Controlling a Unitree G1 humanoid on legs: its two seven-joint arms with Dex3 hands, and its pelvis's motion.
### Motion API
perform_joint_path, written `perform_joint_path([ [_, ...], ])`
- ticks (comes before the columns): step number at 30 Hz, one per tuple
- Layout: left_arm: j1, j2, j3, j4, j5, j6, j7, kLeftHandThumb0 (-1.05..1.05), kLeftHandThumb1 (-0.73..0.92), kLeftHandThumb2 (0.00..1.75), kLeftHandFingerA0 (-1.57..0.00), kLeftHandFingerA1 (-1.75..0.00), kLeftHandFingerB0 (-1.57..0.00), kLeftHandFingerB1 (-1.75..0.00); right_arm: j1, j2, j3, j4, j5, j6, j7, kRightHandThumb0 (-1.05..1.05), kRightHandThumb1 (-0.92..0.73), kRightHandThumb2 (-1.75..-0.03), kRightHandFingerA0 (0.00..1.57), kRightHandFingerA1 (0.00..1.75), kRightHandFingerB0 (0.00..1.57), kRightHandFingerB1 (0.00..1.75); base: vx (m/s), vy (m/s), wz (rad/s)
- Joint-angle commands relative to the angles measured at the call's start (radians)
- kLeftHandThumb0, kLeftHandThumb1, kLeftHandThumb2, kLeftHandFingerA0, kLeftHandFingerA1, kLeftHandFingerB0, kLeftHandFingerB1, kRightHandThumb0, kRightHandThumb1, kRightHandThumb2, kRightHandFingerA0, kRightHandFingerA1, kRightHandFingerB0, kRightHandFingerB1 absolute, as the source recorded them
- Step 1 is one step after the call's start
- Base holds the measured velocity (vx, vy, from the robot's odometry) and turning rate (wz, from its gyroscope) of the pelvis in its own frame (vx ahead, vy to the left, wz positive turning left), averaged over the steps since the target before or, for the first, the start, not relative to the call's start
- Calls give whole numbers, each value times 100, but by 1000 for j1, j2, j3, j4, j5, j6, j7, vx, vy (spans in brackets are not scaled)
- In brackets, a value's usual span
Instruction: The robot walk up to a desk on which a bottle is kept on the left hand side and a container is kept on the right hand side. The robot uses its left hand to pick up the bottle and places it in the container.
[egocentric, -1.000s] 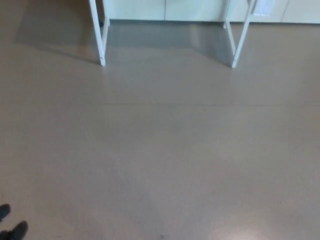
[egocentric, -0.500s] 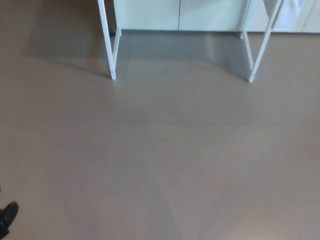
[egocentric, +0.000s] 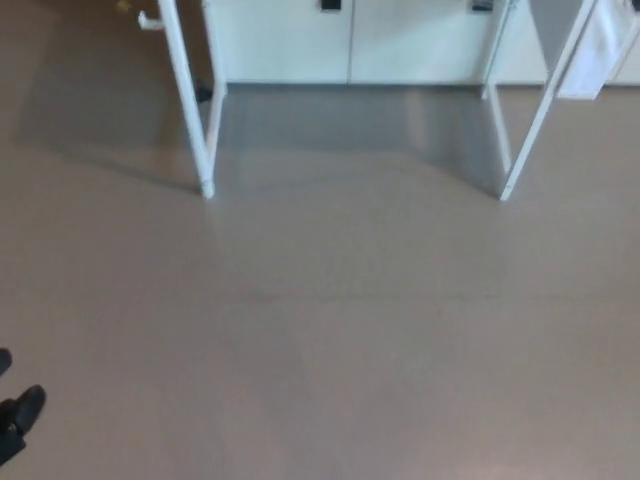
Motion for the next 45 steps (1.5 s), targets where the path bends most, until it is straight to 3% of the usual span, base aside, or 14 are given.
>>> perform_joint_path([
  [1,6,20,-1,3,-5,-20,1,-27,59,57,-47,-40,-26,-30,10,-9,-8,-8,11,21,-15,-23,-53,-96,32,59,16,50,439,183,-7],
  [7,9,15,2,1,-13,-16,-3,-25,59,57,-45,-40,-27,-30,8,-12,-6,4,7,8,-10,-23,-52,-96,32,59,16,50,407,111,2],
  [8,10,13,1,5,-12,-16,-1,-20,42,89,-36,-59,-13,-48,14,-15,-2,9,4,-2,1,-24,-52,-96,32,59,17,51,419,24,16],
  [18,22,22,-15,11,-6,-24,-26,-22,44,91,-36,-59,-10,-47,31,-19,13,-4,-7,6,-2,-26,-52,-96,34,59,16,50,449,-75,47],
  [28,22,27,-24,24,1,-29,-28,-25,44,91,-36,-59,-10,-47,46,-18,15,0,-6,1,-4,-25,-54,-96,37,61,17,50,450,-5,-20],
  [29,22,29,-28,30,3,-30,-27,-31,61,58,-47,-40,-24,-29,55,-18,15,-3,-3,-1,1,-23,-55,-97,36,60,16,50,570,306,-41],
  [39,27,35,-37,27,2,-23,-32,-31,64,59,-44,-41,-26,-30,85,-14,26,-15,-16,-12,-8,-24,-55,-97,37,60,17,50,474,248,-1],
  [40,26,35,-37,29,1,-22,-35,-25,46,92,-34,-58,-12,-47,88,-14,27,-15,-18,-18,-6,-25,-54,-97,36,61,16,50,433,217,13],
  [41,24,36,-38,33,0,-22,-37,-30,64,59,-44,-41,-26,-30,91,-14,26,-17,-14,-17,-5,-24,-54,-97,37,61,17,51,252,-52,19],
  [45,21,40,-43,35,4,-23,-34,-32,64,59,-44,-41,-26,-30,95,-10,21,-32,1,-2,-5,-25,-54,-97,36,60,17,51,273,-16,-7],
])
